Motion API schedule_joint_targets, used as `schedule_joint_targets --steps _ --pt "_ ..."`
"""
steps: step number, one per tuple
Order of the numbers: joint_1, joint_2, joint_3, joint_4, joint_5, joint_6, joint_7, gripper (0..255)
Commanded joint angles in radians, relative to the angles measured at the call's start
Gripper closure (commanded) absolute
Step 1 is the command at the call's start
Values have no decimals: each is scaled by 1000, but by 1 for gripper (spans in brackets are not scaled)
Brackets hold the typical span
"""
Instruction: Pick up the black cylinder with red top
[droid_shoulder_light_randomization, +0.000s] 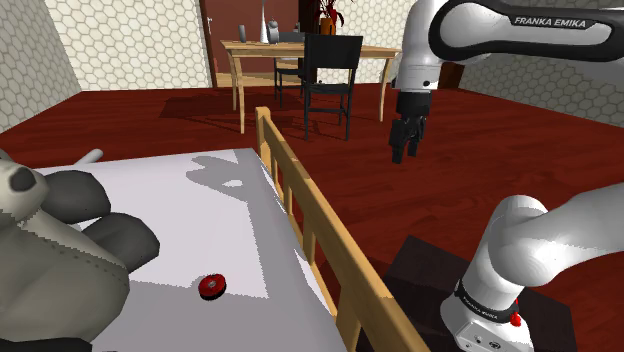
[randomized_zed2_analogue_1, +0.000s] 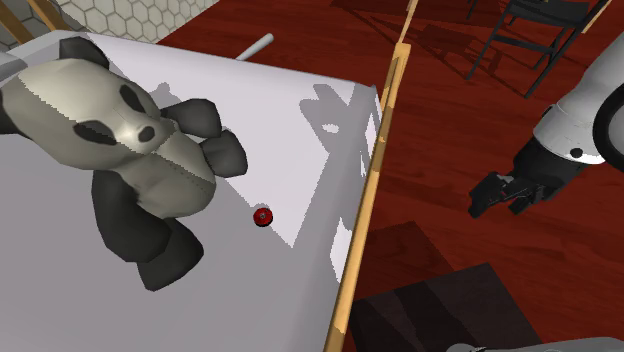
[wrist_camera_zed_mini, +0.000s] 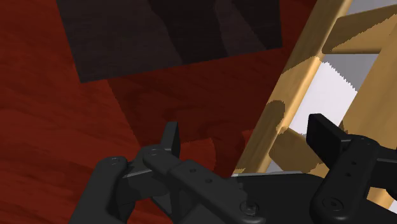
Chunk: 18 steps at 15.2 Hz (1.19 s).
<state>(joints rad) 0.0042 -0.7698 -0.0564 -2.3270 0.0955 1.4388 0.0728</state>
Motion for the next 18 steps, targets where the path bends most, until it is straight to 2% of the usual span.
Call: schedule_joint_targets --steps 1,10,18 --pt "0 0 0 0 0 0 0 0" --pt "56 129 199 3 117 166 214 0" --pt "85 330 369 94 155 313 403 0"
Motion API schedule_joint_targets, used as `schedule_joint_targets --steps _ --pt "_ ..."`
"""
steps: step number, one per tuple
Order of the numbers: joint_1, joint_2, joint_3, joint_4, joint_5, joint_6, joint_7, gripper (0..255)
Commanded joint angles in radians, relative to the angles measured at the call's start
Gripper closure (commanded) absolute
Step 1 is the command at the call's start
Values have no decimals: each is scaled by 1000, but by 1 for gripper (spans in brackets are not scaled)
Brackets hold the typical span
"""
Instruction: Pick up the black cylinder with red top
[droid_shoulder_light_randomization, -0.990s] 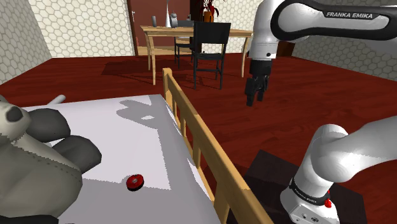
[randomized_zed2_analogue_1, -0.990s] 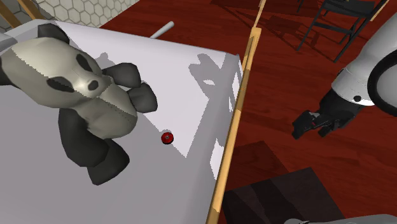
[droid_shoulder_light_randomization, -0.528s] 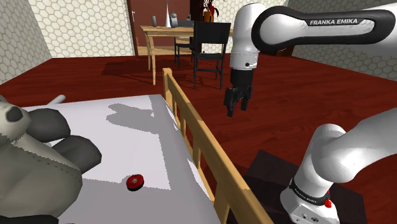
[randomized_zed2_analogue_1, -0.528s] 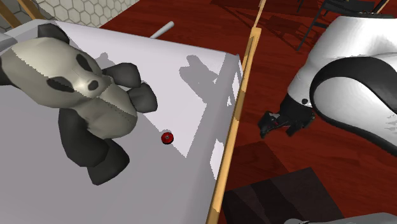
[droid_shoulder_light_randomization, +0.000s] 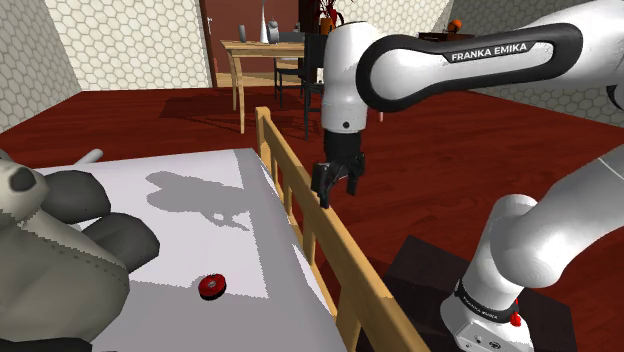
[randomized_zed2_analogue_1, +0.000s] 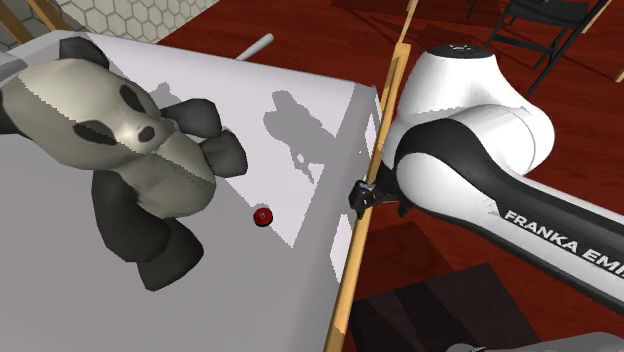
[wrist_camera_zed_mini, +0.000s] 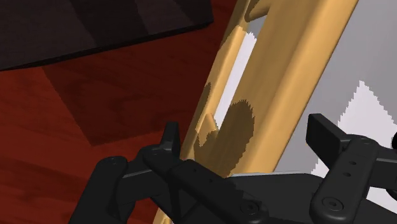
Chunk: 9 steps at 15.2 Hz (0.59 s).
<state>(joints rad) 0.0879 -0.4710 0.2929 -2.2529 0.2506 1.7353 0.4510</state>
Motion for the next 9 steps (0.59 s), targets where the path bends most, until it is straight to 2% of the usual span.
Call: schedule_joint_targets --steps 1,5,9 --pt "3 61 40 38 -2 33 50 0" --pt "11 192 118 119 -29 94 155 0" --pt "22 341 187 222 -88 142 271 0"
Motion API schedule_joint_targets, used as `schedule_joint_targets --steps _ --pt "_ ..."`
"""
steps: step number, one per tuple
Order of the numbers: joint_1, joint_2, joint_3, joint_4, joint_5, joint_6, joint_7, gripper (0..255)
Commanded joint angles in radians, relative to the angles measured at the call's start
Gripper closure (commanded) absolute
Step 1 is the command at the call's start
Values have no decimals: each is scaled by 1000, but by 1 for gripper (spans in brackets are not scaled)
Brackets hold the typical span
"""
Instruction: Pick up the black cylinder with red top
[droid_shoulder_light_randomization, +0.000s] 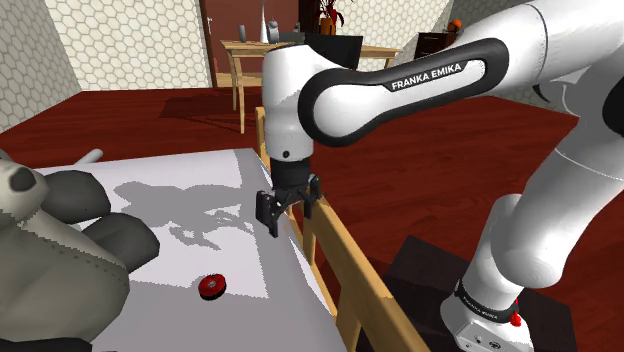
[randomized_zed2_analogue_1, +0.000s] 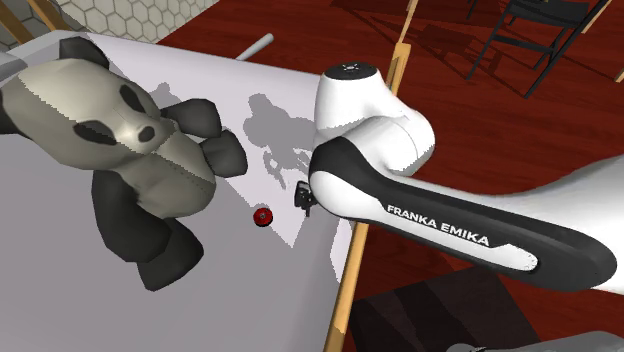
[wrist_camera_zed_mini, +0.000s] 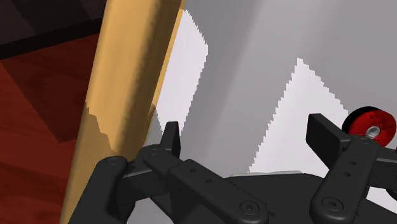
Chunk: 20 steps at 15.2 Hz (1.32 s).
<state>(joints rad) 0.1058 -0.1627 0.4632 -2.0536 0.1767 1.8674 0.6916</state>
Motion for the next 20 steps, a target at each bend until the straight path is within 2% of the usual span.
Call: schedule_joint_targets --steps 1,7,13,14,20 --pt "9 72 31 52 -34 19 61 0" --pt "72 329 86 261 -187 39 247 0" --pt "200 603 73 547 -341 -11 395 0" --pt "209 616 70 563 -347 -15 400 0" --pt "208 634 63 507 -357 56 404 0"
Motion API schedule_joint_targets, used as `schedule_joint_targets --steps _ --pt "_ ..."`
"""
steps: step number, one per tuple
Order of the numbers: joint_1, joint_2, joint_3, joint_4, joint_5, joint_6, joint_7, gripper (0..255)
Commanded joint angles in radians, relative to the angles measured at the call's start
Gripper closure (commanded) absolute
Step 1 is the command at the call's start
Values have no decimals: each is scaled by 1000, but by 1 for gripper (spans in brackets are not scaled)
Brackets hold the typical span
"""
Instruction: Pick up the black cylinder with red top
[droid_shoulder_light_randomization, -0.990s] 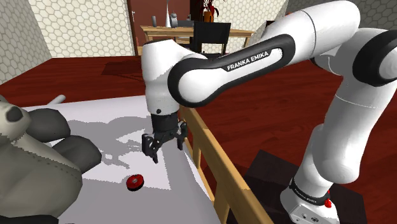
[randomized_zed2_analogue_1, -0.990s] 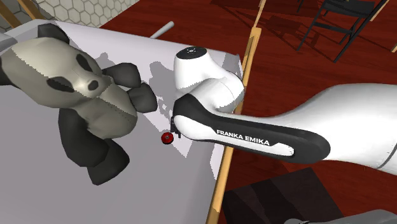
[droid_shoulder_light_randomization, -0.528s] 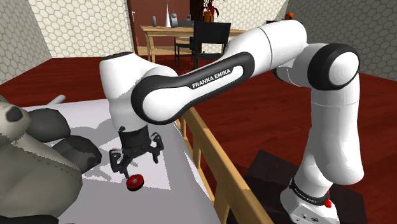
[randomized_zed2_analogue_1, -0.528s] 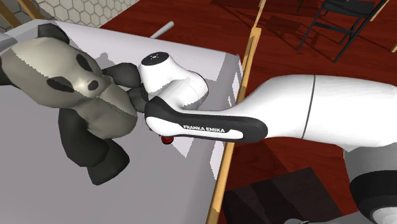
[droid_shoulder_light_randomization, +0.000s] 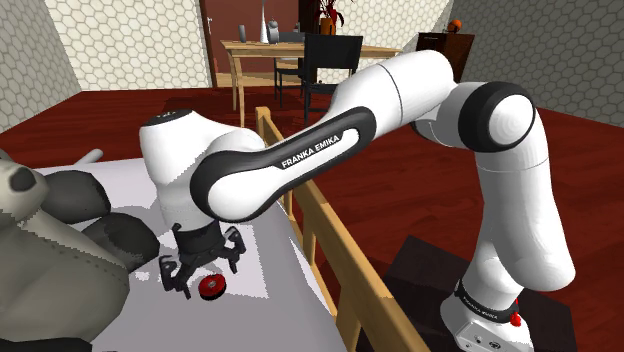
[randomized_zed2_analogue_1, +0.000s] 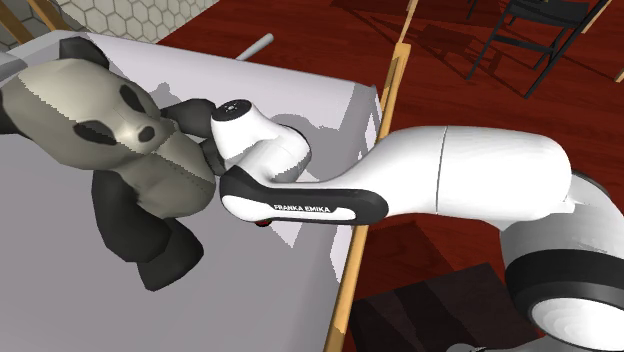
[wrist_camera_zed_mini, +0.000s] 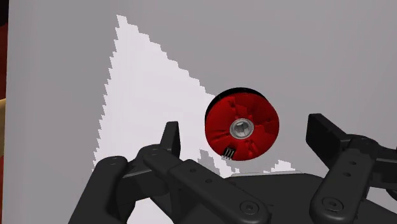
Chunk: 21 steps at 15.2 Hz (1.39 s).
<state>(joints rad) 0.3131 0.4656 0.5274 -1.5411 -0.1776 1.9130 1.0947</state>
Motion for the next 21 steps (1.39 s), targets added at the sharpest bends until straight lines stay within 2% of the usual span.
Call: schedule_joint_targets --steps 1,3,4,13,21 --pt "1 12 -4 -18 -6 29 3 0" --pt "1 12 -4 -18 -6 29 3 0" --pt "2 12 -4 -18 -7 29 3 255" --pt "1 12 -4 -18 -6 29 3 255" --pt "3 -14 5 55 8 -66 -4 255"
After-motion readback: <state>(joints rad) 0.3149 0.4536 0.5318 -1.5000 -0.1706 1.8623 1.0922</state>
